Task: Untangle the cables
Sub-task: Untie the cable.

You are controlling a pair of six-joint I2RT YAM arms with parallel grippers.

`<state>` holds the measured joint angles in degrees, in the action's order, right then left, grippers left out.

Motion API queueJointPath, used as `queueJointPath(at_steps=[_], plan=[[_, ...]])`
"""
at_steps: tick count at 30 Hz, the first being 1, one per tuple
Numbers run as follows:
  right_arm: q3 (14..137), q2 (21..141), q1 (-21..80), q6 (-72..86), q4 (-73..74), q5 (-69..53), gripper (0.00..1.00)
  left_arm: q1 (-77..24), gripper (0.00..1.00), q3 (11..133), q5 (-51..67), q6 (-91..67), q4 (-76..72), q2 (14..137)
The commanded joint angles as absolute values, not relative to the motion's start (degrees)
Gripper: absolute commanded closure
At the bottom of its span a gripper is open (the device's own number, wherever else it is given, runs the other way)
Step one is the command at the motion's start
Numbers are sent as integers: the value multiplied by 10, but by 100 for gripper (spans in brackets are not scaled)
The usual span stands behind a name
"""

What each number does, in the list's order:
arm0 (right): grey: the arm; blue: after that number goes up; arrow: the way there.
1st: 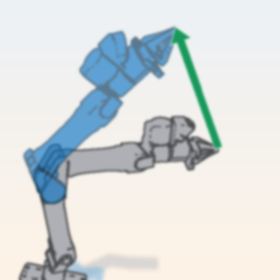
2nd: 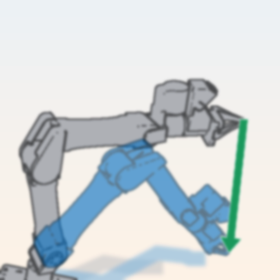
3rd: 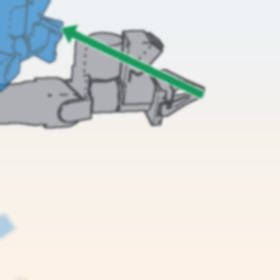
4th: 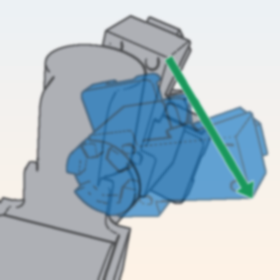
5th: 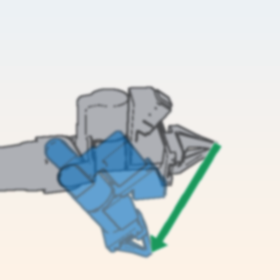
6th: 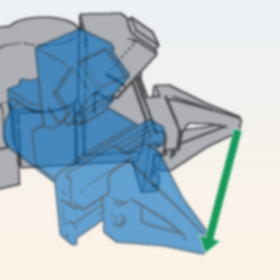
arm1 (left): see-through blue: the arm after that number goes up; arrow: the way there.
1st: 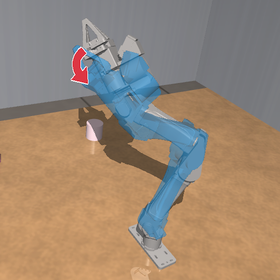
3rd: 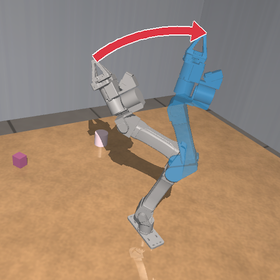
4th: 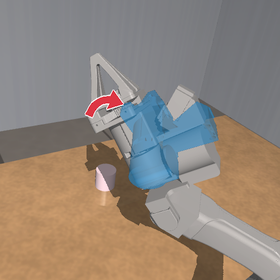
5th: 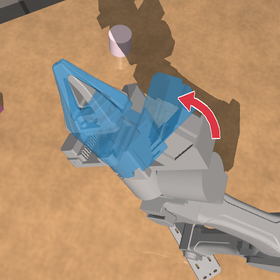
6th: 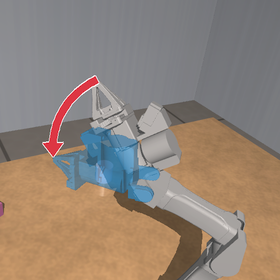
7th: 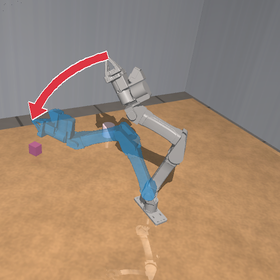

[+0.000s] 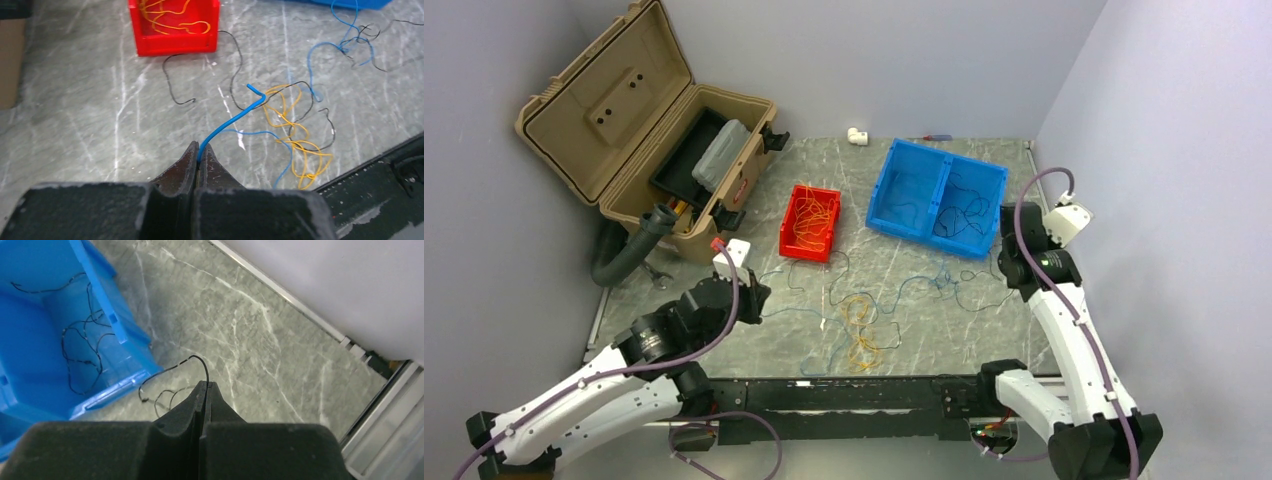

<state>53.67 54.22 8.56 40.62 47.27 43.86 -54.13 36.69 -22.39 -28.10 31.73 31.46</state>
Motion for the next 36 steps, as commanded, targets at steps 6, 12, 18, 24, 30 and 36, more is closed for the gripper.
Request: queueJointPath(at_steps=[6,12,18,24,30,36], plan=[[561,501,65,380,408,253,100,-537,97,379,-131,-225,268,334],[683,501,65,344,449,252,100,-539,79,406,-38,-184,174,434],[814,512,65,324,459,188,100,-543,69,436,11,-164,97,522],[909,520,65,331,420,67,100,-565,34,460,42,-153,9,601],[975,524,65,356,353,4,100,-582,24,456,61,-161,-126,658],[1016,539,64,389,296,-42,100,-600,1,445,48,-162,-223,692]])
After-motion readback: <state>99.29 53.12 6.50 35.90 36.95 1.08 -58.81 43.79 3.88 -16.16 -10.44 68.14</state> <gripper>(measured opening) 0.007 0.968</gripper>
